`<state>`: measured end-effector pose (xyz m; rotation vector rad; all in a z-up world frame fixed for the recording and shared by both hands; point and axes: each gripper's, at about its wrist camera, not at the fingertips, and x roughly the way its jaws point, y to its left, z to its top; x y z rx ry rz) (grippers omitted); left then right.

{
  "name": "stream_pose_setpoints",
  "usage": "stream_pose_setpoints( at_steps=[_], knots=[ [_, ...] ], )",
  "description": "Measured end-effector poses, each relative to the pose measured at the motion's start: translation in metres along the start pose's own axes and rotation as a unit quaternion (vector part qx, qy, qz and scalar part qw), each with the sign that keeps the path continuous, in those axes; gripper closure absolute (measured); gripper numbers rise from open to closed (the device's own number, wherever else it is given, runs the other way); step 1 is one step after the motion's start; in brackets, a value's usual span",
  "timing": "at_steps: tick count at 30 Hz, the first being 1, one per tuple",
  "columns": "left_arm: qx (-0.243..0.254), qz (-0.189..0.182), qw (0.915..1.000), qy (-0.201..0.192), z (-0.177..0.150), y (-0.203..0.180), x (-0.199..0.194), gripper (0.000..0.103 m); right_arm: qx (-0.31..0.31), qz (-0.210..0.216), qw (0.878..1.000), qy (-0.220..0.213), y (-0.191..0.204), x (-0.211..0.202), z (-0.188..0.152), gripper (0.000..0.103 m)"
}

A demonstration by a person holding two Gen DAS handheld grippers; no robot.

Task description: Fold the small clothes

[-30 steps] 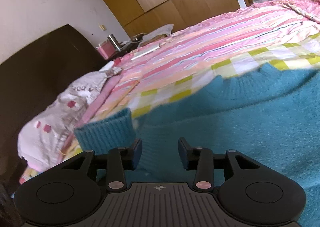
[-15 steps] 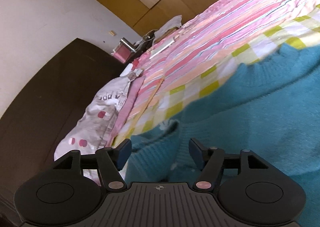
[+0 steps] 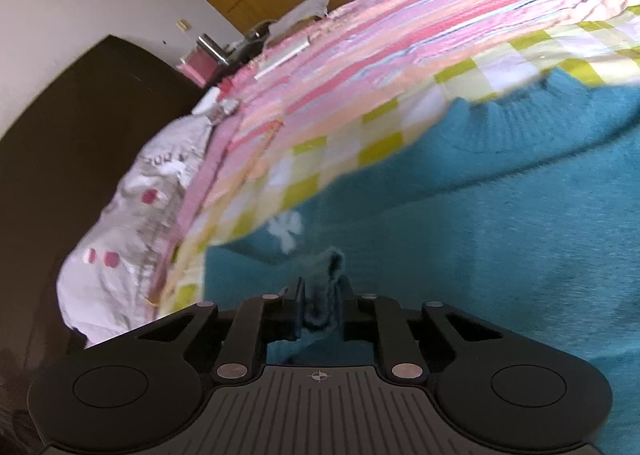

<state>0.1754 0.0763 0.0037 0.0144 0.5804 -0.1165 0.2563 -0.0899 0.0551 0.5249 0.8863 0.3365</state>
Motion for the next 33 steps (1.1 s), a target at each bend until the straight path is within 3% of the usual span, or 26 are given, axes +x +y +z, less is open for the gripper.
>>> stream_pose_setpoints(
  at_steps=[9,14,19,21,24,26,29,33],
  knots=[
    [0.002,-0.003,1.0000,0.000,-0.001,0.001,0.001,0.084,0.004,0.005,1.000,0.002,-0.009,-0.005,-0.005,0.088],
    [-0.002,-0.005,1.0000,0.000,-0.001,0.003,0.002,0.084,0.021,0.010,1.000,0.009,-0.010,0.000,-0.003,0.080],
    [-0.004,-0.008,1.0000,0.001,-0.001,0.003,0.002,0.084,0.044,0.012,0.999,0.017,-0.014,0.006,-0.001,0.065],
    [-0.004,-0.008,1.0000,0.001,-0.001,0.004,0.003,0.083,0.044,0.018,0.999,0.016,-0.015,0.006,0.000,0.065],
    [-0.003,-0.008,1.0000,0.002,-0.001,0.004,0.003,0.083,0.010,0.007,1.000,0.012,-0.008,0.003,-0.003,0.086],
    [-0.002,-0.007,1.0000,0.002,-0.001,0.003,0.004,0.083,0.008,0.006,1.000,0.010,-0.007,0.001,-0.004,0.091],
    [0.000,-0.008,1.0000,0.002,-0.001,0.003,0.003,0.083,0.010,0.008,1.000,0.008,-0.007,-0.001,-0.004,0.093],
    [0.000,-0.011,0.9999,0.001,-0.002,0.005,0.003,0.083,0.026,0.020,0.999,0.010,-0.012,-0.004,-0.003,0.087]
  ],
)
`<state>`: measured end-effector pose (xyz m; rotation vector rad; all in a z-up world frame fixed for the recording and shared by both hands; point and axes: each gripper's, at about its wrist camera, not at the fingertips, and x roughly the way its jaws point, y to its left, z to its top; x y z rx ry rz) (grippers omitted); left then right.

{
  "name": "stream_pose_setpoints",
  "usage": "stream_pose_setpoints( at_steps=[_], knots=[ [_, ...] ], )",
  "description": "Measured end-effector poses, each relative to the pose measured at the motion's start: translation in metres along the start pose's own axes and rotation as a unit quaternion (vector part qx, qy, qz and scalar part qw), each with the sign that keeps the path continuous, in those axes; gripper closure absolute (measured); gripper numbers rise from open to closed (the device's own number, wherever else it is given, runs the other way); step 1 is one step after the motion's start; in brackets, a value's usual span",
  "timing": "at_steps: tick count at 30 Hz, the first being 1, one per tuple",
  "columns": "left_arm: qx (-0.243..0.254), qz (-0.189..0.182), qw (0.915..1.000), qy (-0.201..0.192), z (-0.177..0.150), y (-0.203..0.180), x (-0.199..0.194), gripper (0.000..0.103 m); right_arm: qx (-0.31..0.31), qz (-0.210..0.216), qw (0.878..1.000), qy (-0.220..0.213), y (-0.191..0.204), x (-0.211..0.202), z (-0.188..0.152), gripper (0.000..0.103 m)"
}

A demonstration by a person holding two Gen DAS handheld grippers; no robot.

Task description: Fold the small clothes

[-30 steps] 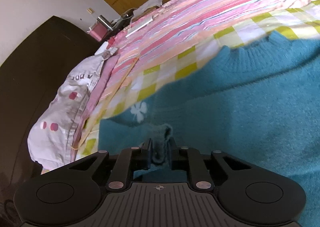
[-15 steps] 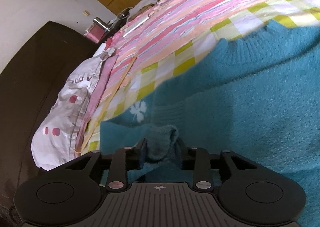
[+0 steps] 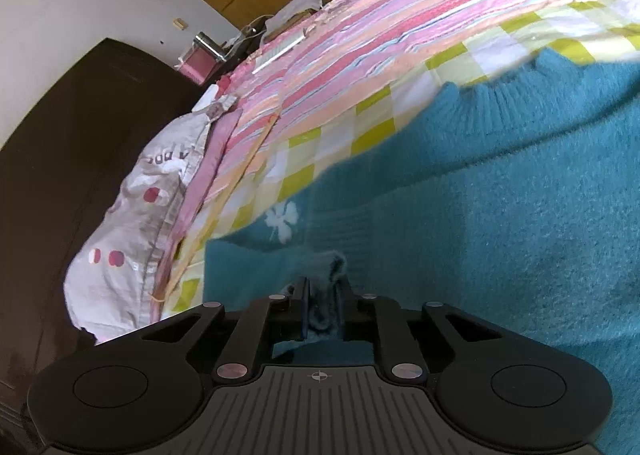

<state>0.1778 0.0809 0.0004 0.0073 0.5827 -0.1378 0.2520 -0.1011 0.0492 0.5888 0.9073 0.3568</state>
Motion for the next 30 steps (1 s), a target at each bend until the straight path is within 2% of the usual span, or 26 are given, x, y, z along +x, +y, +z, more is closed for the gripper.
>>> stream_pose_setpoints(
  at_steps=[2,4,8,10,16,20,23,24,25,27,30],
  knots=[
    [0.000,-0.001,1.0000,0.000,0.000,0.000,0.000,0.083,0.017,0.009,1.000,0.001,-0.003,-0.002,0.001,0.081],
    [0.001,-0.001,1.0000,-0.001,0.000,0.000,0.000,0.083,0.036,0.017,0.999,0.002,-0.007,-0.004,0.002,0.061],
    [0.000,-0.001,1.0000,0.000,0.000,0.001,0.000,0.083,0.051,0.032,0.998,0.002,-0.011,-0.008,0.003,0.053],
    [0.001,-0.001,1.0000,0.000,0.000,0.001,0.000,0.083,0.049,0.031,0.998,-0.001,-0.010,-0.011,0.003,0.043],
    [0.000,-0.002,1.0000,0.000,0.000,0.000,0.001,0.083,0.074,0.047,0.996,0.002,-0.015,-0.010,0.003,0.040],
    [0.001,-0.002,1.0000,0.000,-0.001,0.000,0.001,0.083,0.082,0.046,0.995,0.021,-0.010,0.003,-0.001,0.040],
    [0.001,-0.003,1.0000,0.000,-0.001,0.000,0.001,0.083,0.075,0.029,0.997,0.018,-0.001,0.010,-0.002,0.040],
    [0.001,-0.004,1.0000,0.000,-0.001,0.000,0.000,0.083,0.062,0.010,0.998,0.013,0.003,0.011,-0.001,0.047],
    [0.001,-0.003,1.0000,0.000,-0.001,0.000,0.001,0.082,0.050,-0.003,0.999,0.012,0.006,0.013,0.000,0.064],
    [0.000,-0.003,1.0000,0.001,-0.001,0.000,0.000,0.082,0.038,-0.012,0.999,0.023,0.009,0.020,0.000,0.085],
    [0.000,-0.004,1.0000,0.001,-0.001,0.000,0.000,0.082,-0.006,-0.029,0.999,0.020,0.015,0.019,-0.003,0.088]
  ],
)
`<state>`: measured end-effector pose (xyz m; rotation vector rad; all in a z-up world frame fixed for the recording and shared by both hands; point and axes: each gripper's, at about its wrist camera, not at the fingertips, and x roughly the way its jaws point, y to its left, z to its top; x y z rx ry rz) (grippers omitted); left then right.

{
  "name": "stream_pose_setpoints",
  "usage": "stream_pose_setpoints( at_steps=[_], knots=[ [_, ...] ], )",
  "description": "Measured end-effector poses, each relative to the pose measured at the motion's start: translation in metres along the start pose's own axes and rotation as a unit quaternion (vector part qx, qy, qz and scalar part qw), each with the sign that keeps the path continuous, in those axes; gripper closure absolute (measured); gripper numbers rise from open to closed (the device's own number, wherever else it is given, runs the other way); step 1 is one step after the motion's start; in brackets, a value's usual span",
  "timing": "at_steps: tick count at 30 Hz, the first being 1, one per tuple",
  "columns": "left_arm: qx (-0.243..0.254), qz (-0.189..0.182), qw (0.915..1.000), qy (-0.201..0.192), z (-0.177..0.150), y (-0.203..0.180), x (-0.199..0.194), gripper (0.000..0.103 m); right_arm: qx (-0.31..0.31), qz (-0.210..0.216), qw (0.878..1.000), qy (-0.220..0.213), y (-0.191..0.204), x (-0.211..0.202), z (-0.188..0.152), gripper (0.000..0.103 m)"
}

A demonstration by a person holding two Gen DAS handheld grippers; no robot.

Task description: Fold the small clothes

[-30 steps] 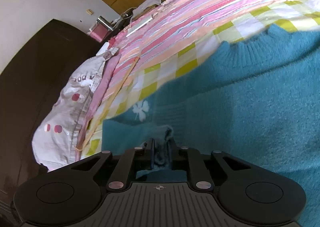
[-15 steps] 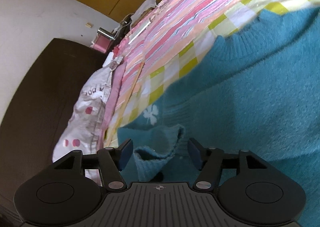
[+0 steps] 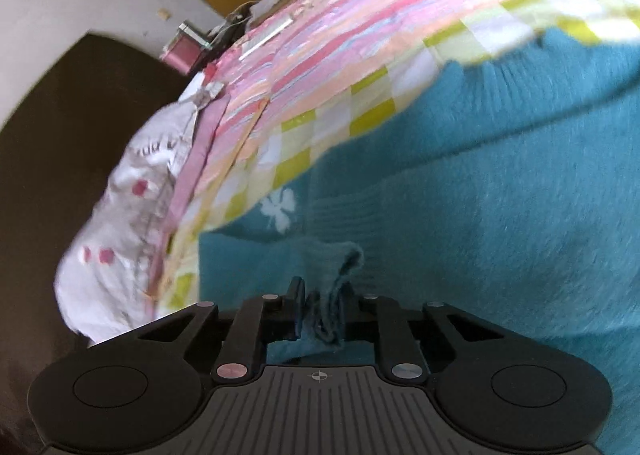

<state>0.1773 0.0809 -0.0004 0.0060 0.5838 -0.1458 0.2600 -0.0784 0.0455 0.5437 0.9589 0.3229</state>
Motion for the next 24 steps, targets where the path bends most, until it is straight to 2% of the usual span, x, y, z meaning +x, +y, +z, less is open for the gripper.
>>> stream_pose_setpoints(
  at_steps=[3,12,24],
  knots=[
    [0.001,0.000,1.0000,0.001,0.001,0.001,-0.001,0.082,-0.035,-0.013,0.999,-0.003,0.005,-0.004,-0.005,0.089],
    [-0.018,-0.017,0.9997,-0.004,0.008,0.007,-0.012,0.075,-0.059,-0.004,0.998,-0.018,0.011,-0.021,-0.001,0.090],
    [0.000,-0.030,0.9995,-0.004,0.011,-0.004,-0.020,0.071,-0.059,-0.021,0.998,-0.033,0.002,-0.029,0.010,0.091]
  ],
)
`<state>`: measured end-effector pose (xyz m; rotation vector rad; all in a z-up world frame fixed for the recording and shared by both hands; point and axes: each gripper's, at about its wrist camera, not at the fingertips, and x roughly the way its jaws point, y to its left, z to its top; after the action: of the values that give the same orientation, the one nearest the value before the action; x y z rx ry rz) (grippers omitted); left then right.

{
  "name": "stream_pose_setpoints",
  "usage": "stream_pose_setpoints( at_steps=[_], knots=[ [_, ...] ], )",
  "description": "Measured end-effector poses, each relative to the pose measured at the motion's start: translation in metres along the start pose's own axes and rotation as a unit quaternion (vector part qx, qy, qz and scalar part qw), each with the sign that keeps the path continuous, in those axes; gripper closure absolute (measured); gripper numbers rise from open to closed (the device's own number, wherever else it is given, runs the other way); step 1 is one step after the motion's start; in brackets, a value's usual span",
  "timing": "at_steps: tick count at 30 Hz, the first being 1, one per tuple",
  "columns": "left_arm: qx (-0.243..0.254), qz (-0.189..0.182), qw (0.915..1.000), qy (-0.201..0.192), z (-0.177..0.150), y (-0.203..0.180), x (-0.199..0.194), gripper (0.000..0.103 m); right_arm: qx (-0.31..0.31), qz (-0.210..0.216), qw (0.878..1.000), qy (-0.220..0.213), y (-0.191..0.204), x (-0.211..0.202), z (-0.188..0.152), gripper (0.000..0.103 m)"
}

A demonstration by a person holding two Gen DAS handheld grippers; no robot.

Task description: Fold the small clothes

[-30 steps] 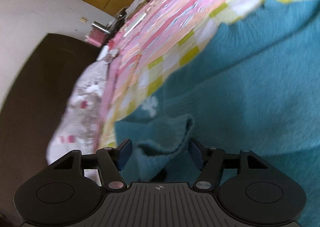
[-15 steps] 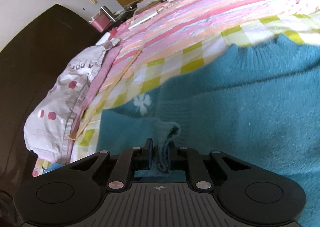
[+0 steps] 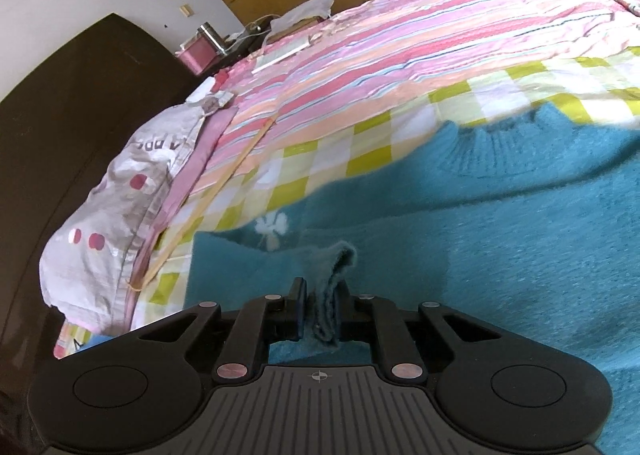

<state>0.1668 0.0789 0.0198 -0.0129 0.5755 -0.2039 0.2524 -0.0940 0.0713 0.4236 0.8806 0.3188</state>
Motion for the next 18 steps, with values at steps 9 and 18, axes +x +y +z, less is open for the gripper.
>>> stream_pose_setpoints(
  at_steps=[9,18],
  knots=[
    [0.004,-0.004,1.0000,-0.001,0.003,-0.006,-0.003,0.070,0.001,-0.008,1.000,-0.002,-0.008,-0.005,0.003,0.091],
    [0.006,-0.002,1.0000,-0.001,0.004,-0.010,-0.005,0.070,-0.008,-0.021,1.000,-0.003,-0.013,-0.010,0.006,0.091]
  ],
)
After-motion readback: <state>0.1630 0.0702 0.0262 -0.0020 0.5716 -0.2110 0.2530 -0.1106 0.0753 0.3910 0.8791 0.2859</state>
